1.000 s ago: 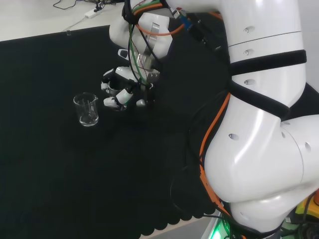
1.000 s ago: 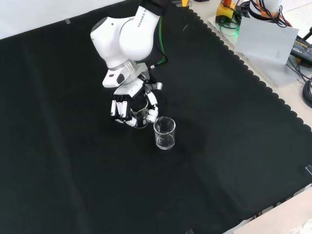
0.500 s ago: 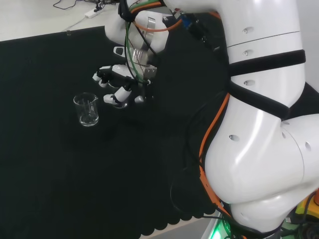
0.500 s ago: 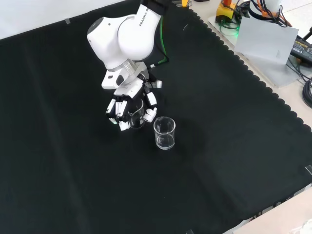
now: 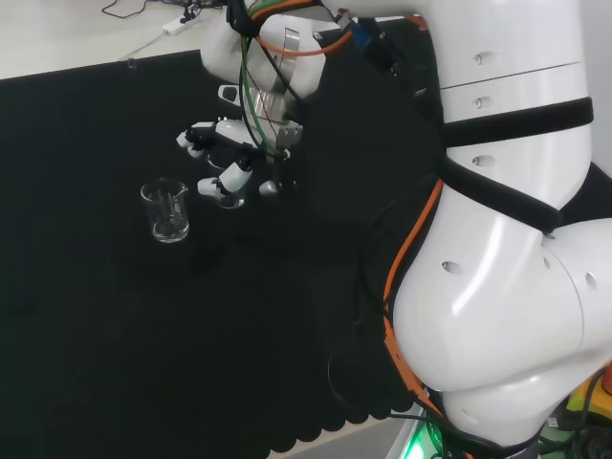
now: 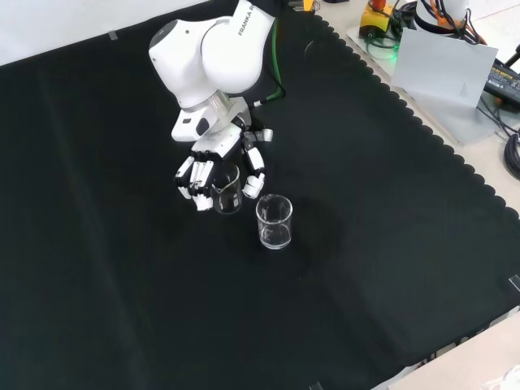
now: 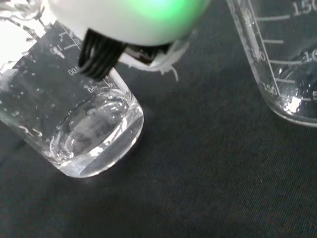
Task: Place the beaker back on the table.
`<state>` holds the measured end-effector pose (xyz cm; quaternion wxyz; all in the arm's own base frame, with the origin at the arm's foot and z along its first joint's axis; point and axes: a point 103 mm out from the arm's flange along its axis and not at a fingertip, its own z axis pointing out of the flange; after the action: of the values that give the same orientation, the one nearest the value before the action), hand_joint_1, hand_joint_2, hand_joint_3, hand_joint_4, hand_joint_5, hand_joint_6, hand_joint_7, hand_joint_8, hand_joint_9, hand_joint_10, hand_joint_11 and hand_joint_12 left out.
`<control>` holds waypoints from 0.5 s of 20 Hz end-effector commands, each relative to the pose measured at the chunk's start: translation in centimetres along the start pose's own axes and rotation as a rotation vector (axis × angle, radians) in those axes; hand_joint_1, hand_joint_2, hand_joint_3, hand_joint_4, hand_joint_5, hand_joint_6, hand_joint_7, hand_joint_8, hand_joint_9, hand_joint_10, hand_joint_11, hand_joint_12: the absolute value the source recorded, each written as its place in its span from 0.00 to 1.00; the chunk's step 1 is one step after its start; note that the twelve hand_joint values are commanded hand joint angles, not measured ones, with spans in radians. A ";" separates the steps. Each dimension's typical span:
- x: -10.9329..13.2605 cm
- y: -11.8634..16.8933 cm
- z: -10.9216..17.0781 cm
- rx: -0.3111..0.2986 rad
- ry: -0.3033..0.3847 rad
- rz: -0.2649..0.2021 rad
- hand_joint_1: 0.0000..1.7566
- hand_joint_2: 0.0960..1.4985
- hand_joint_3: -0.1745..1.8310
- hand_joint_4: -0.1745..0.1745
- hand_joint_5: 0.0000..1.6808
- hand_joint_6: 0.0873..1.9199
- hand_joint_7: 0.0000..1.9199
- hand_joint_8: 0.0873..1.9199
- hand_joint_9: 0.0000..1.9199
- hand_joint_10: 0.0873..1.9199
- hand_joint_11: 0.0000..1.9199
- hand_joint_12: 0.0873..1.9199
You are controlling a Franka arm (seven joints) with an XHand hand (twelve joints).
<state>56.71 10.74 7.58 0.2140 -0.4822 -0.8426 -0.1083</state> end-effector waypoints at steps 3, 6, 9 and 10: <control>0.4 -1.3 -2.2 -0.025 -0.019 0.022 0.58 0.26 0.47 0.32 0.22 0.15 0.20 0.32 0.22 0.35 0.00 0.67; 0.8 -1.9 -3.1 -0.039 -0.023 0.025 0.57 0.27 0.45 0.32 0.23 0.13 0.19 0.32 0.21 0.36 0.00 0.67; 1.1 -2.7 -4.0 -0.053 -0.033 0.031 0.56 0.28 0.44 0.32 0.23 0.12 0.19 0.32 0.20 0.36 0.00 0.66; 1.2 -3.0 -4.4 -0.057 -0.033 0.034 0.56 0.28 0.44 0.31 0.23 0.11 0.18 0.32 0.20 0.36 0.00 0.65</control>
<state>55.54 9.42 10.62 0.1976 -0.4946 -0.8386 -0.1144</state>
